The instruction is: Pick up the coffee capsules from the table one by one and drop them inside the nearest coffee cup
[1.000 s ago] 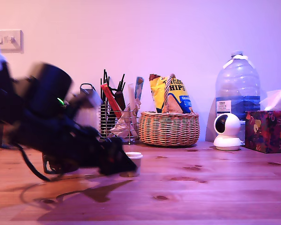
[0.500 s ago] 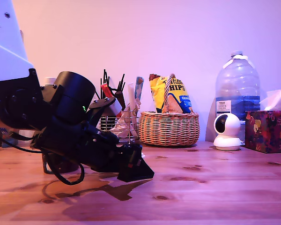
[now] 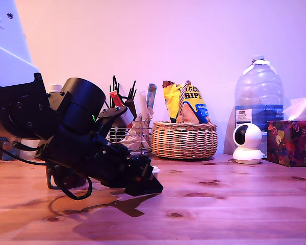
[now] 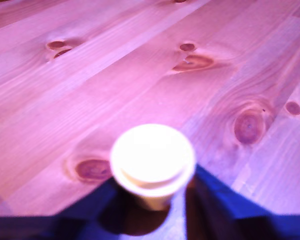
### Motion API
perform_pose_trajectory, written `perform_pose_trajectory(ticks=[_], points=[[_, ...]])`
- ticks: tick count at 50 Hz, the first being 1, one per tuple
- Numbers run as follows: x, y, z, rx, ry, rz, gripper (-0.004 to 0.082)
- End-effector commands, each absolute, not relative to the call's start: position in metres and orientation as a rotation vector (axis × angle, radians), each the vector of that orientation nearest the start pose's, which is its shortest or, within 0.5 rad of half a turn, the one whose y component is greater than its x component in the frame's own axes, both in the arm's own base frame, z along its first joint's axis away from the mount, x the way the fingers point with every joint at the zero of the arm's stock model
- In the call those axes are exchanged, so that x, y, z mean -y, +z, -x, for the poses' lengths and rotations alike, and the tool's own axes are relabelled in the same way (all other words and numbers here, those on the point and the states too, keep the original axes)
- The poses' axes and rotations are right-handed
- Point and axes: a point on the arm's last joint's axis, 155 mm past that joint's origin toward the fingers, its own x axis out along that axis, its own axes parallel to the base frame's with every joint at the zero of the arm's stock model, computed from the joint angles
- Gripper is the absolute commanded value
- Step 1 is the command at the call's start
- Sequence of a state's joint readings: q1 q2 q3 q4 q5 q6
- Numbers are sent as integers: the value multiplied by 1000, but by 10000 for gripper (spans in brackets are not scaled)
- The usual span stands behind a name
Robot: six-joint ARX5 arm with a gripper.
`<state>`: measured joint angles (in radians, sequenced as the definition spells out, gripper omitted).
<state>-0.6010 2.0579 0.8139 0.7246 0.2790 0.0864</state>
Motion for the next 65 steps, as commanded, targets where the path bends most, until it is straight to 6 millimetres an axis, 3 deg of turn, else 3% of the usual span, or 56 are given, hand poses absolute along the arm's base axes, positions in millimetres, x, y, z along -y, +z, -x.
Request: perform_pose_trajectory(ticks=[1, 17, 50, 65], points=[[313, -22, -367, -562, -882, -180, 160], [308, -12, -365, -591, -874, -181, 161], [259, 65, -345, -703, -802, -169, 161], [231, 97, -349, -692, -730, -112, 161]])
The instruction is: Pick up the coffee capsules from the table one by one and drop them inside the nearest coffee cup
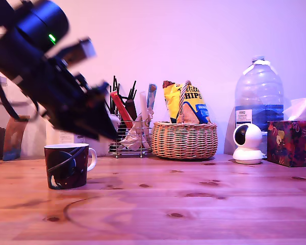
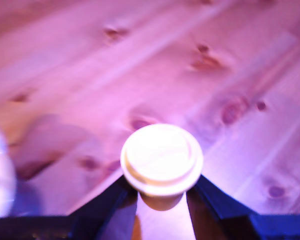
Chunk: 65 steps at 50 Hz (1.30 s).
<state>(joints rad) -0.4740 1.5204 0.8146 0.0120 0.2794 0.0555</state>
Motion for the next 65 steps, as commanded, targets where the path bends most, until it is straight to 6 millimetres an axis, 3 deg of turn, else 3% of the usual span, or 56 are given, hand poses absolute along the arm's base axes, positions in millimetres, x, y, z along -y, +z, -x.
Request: perform_pose_trajectory(ticks=[1, 28, 47, 65], points=[[229, 100, -349, -686, -726, -110, 161], [151, 133, -380, -621, -525, -44, 160], [149, 140, -386, -583, -525, -38, 160], [151, 127, -399, -673, -517, -38, 160]])
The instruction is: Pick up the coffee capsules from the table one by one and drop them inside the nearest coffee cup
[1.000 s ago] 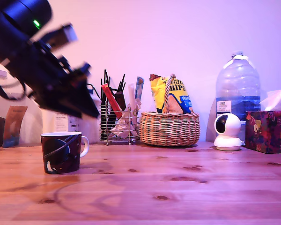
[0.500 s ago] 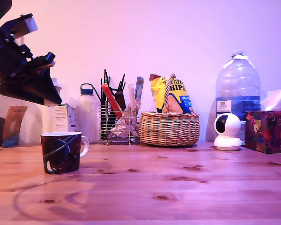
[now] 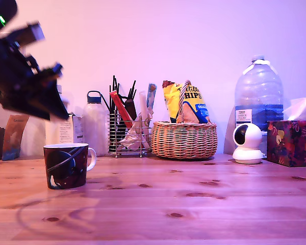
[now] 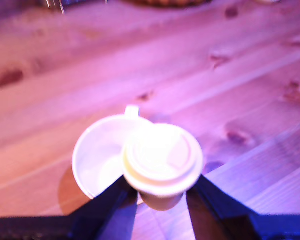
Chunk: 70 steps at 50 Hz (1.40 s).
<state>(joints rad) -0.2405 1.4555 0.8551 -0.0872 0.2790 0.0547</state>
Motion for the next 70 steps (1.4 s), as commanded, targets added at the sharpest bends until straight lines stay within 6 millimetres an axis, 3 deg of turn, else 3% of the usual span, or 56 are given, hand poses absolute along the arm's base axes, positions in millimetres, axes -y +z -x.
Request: perform_pose_trajectory(ticks=[1, 14, 37, 70], points=[[151, 127, -400, -679, -517, -38, 160], [149, 121, -411, -787, -488, -48, 161], [142, 80, -422, -959, -440, -85, 161], [140, 77, -418, -981, -435, -91, 163]])
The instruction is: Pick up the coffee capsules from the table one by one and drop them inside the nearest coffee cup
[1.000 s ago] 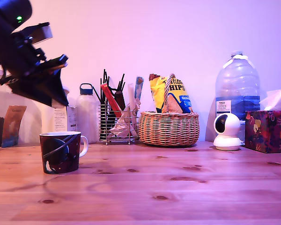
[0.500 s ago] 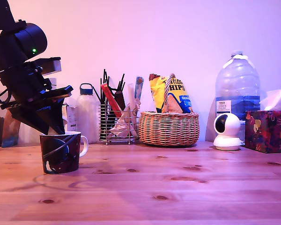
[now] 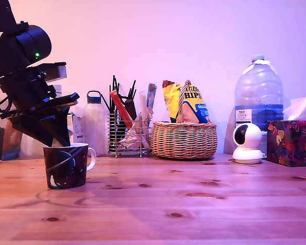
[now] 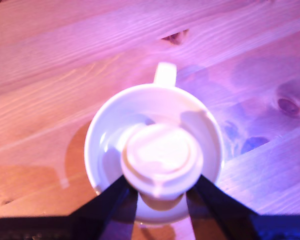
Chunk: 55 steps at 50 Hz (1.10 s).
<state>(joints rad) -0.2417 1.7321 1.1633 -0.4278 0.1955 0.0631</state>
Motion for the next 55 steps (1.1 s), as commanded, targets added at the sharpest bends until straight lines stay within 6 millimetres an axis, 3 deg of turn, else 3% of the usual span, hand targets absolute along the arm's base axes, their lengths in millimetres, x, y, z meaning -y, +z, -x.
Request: perform_pose_trajectory(ticks=[1, 7, 9, 13, 16, 30, 39, 42, 49, 55], points=[[140, 77, -418, -981, -432, -92, 163], [138, 77, -420, -975, -421, -98, 201], [138, 78, -421, -969, -422, -98, 283], [138, 80, -423, -964, -415, -89, 548], [138, 82, -423, -965, -412, -85, 659], [144, 98, -426, -930, -435, -74, 669], [149, 135, -421, -852, -470, -58, 547], [147, 147, -416, -837, -471, -58, 444], [144, 172, -401, -809, -471, -55, 93], [141, 192, -390, -778, -471, -55, 0]])
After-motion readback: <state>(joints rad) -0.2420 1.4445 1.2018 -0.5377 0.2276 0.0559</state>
